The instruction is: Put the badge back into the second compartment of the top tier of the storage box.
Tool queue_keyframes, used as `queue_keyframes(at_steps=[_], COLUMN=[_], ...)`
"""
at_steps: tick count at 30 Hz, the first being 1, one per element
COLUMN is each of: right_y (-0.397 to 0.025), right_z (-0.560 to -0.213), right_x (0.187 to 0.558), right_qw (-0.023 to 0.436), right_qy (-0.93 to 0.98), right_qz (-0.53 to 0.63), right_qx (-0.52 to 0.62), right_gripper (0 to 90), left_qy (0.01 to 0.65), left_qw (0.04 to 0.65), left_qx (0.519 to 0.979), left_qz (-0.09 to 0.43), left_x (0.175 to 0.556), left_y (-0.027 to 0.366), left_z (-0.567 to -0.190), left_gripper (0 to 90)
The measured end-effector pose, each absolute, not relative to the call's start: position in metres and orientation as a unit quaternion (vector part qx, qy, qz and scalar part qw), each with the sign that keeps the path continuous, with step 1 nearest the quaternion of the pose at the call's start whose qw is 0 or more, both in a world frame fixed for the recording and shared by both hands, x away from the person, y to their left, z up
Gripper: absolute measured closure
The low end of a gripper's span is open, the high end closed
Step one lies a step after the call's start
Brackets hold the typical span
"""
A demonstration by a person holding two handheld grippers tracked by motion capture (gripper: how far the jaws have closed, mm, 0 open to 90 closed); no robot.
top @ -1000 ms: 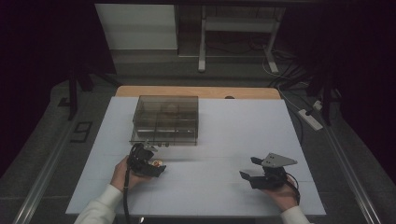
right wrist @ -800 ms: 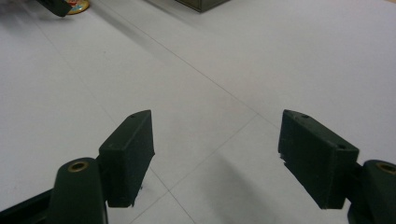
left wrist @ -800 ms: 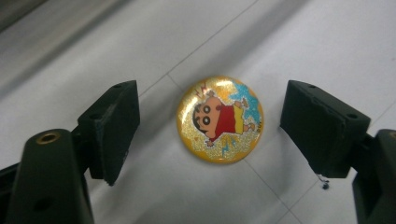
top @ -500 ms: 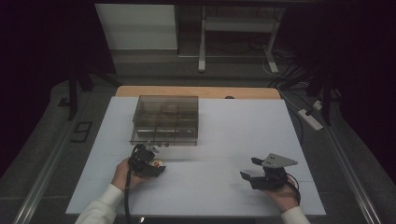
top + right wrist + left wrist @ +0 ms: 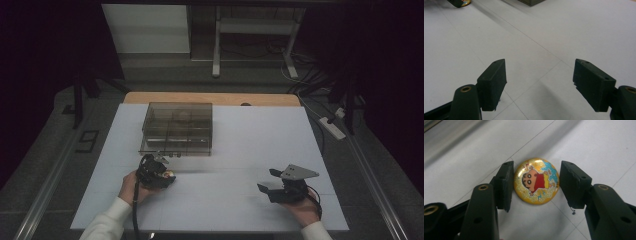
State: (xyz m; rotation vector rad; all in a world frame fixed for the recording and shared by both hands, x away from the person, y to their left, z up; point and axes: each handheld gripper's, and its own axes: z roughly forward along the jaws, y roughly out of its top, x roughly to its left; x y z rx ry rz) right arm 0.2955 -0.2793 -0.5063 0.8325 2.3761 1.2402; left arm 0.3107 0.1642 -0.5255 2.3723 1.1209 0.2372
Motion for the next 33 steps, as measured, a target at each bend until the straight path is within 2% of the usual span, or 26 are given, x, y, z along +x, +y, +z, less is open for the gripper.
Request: queue_keyframes(at_steps=[33], right_y=[-0.282], right_z=[-0.508], right_x=[0.297], right_qw=[0.171], right_qy=[0.835], right_qz=[0.429], right_qx=[0.300], right_gripper=[26.2], left_qy=[0.415], left_qw=[0.302], left_qx=[0.854], left_qz=[0.091], left_x=[0.300], left_y=[0.181], left_z=[-0.508], left_gripper=[46.8])
